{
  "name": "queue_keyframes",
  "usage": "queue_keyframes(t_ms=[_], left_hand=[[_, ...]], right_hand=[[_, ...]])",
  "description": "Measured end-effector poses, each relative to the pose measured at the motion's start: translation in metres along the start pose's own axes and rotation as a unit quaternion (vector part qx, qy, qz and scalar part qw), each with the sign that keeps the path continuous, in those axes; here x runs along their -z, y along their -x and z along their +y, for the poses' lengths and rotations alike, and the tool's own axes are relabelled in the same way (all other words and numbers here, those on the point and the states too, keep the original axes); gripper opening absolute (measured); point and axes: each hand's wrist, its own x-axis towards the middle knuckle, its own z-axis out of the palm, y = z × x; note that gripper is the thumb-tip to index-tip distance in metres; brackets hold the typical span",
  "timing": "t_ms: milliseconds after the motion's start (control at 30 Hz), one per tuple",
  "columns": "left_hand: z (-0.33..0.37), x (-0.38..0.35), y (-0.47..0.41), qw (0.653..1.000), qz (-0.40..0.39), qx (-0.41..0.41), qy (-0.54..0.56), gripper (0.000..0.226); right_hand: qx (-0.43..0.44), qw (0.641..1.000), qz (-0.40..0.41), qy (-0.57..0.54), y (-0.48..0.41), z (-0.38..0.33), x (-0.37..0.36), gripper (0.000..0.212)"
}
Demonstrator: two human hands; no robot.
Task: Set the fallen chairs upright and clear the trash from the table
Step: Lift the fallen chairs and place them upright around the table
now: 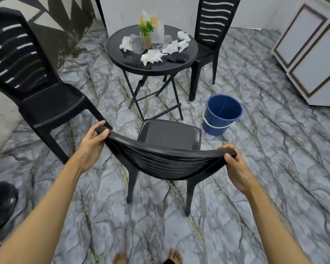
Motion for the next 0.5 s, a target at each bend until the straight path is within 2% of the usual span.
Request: queue_keyframes(t_ms=[233,500], left_hand=[[0.007,-0.024,-0.018,0.997,0.027,-0.047,0.045,0.02],[-0.026,-0.075,-0.008,0.993,0.048,-0.069,0.086,0.021]], right_hand=[[0.001,0.999,-0.013,-0.05,-0.046,-0.023,0.02,0.013],[0.005,0.998,0.006,-0.066,-0.088,-0.04,0.071,0.021]])
